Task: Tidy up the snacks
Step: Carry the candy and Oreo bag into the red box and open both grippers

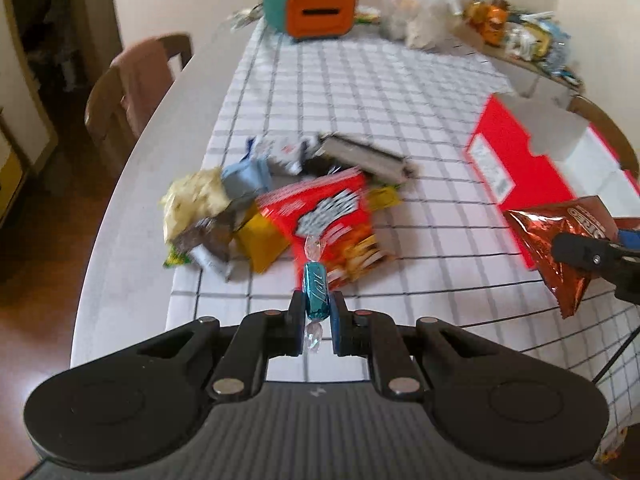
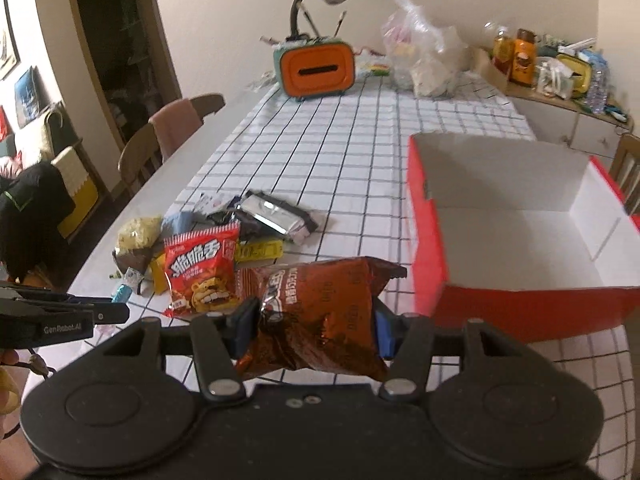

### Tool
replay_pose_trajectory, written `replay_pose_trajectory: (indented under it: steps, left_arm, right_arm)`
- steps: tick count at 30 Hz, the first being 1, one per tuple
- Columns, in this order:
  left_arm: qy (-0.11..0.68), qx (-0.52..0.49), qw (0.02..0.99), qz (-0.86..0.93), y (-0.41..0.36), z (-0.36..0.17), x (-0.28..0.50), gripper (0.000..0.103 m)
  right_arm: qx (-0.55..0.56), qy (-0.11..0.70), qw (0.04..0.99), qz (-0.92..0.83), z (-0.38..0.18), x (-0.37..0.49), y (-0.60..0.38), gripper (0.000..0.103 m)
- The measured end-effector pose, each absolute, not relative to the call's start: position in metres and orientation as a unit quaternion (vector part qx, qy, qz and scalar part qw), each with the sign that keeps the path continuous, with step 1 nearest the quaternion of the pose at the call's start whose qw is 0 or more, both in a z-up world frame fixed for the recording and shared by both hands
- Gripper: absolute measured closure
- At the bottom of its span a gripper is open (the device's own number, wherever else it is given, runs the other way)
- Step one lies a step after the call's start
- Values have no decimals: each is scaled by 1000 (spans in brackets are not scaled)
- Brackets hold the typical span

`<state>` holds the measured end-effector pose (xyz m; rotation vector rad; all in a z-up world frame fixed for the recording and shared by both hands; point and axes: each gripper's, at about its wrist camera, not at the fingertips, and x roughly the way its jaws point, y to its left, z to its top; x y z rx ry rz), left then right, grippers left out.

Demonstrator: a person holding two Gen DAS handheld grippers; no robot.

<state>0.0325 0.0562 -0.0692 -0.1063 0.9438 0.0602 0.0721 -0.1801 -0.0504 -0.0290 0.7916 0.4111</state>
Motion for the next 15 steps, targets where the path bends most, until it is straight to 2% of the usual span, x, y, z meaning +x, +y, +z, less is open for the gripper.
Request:
replay_pose_trajectory:
  steps: [15]
  left_arm:
    - [411, -8, 911, -20, -26, -13, 71, 91]
  right_arm:
    - [-11, 336, 930, 150, -11, 96, -256, 47]
